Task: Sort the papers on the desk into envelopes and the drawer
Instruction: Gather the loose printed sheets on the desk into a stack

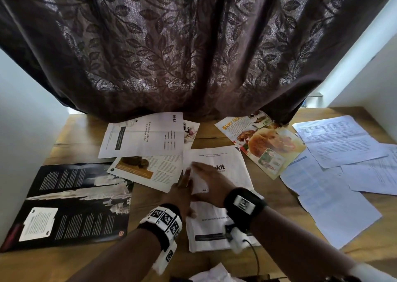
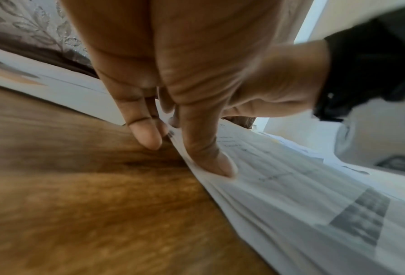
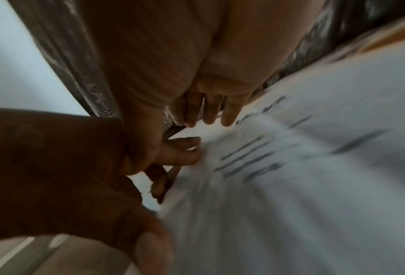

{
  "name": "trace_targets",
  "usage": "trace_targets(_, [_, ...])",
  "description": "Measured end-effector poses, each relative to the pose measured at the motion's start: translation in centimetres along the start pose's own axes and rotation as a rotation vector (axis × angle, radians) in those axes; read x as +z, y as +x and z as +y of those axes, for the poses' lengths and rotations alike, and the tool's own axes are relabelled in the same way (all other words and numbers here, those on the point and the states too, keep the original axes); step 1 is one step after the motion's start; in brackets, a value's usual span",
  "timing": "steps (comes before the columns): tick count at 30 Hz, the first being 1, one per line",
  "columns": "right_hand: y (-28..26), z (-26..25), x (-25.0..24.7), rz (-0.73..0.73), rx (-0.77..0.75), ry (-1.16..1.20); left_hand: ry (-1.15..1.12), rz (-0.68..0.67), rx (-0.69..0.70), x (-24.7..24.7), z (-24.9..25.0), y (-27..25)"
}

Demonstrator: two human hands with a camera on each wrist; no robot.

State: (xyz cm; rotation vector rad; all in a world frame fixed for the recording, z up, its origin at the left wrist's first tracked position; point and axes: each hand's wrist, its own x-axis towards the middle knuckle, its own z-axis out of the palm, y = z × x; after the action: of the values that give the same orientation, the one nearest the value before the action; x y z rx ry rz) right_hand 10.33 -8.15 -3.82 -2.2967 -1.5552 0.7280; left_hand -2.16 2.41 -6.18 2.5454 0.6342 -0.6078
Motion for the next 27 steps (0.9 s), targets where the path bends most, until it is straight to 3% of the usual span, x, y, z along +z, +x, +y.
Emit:
trace_targets(2, [2.9,-0.9,1.1,-0.114,-0.046,0.036,-0.049,0.030,-0.003,0.0,0.0,0.1])
trace_targets(4, [4.5,-0.4,2.0,-0.174,-0.054,-0.093,-0.086,0.056,-0.022,0.0,0.0,0.1])
trace_targets(10, [2.4,6.8,0.8,-0.112,0.133,-0.272,0.002,0.027,-0.029,0.1,-0.2,0.0])
trace_targets(14, [0.9,9.7,-1.2,-0.158,0.239,-0.313,0.000,0.028,-0.043,-0.1,0.1,-0.2])
trace_targets(17, [0.3,7.9,-2.1,-0.187,0.242,-0.340,0.010,0.021,-0.044,0.0,0.0,0.0])
trace_targets(22, [-1.7,0.1,1.7,-0.236,-0.037,-0.264,0.045,0.042,-0.055,-0.1,0.4,0.4])
trace_targets(24, [-3.4,-0.3,3.7,-0.264,-0.039,-0.306,0.040,0.040,-0.053,0.1,0.2,0.7])
trace_targets(27, [-6.3,3.2,3.4,-0.264,0.073,-0.327,0.079,0.056,-0.034,0.5,-0.3,1.0])
